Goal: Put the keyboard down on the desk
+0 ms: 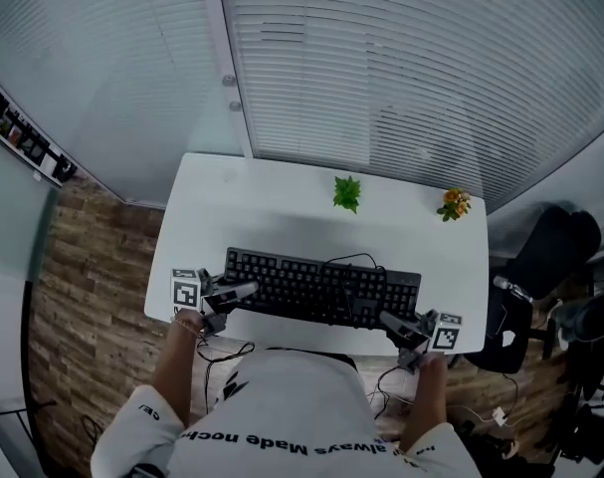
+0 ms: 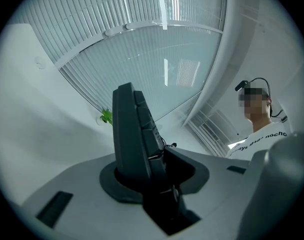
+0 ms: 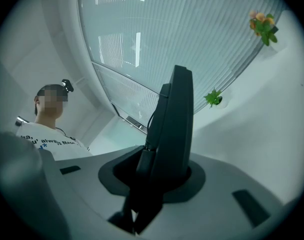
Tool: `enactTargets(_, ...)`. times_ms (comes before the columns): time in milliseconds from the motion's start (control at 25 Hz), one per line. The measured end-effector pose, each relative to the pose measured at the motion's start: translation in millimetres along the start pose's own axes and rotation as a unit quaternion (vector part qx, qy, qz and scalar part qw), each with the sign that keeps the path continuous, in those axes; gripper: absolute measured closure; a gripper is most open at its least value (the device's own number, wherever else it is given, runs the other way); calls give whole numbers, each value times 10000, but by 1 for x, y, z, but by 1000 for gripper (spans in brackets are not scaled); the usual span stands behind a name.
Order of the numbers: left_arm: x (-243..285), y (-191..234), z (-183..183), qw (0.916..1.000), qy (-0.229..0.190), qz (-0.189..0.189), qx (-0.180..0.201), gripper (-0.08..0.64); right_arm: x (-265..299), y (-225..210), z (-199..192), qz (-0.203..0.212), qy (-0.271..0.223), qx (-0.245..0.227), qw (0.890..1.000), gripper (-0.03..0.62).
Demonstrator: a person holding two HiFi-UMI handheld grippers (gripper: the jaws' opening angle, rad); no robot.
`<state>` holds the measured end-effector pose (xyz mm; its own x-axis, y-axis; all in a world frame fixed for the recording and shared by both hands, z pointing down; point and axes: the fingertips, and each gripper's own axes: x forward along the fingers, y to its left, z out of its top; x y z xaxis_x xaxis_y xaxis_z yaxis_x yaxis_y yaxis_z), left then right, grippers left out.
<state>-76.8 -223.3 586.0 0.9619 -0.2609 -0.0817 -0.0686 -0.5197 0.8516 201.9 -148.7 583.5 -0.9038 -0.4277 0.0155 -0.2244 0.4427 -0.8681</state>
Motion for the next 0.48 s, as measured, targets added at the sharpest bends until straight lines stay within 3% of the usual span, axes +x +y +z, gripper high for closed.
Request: enactTargets(480,1,63,-21,9957,191,906,-34,358,2,-57,-19,-591,-52,406,9974,442)
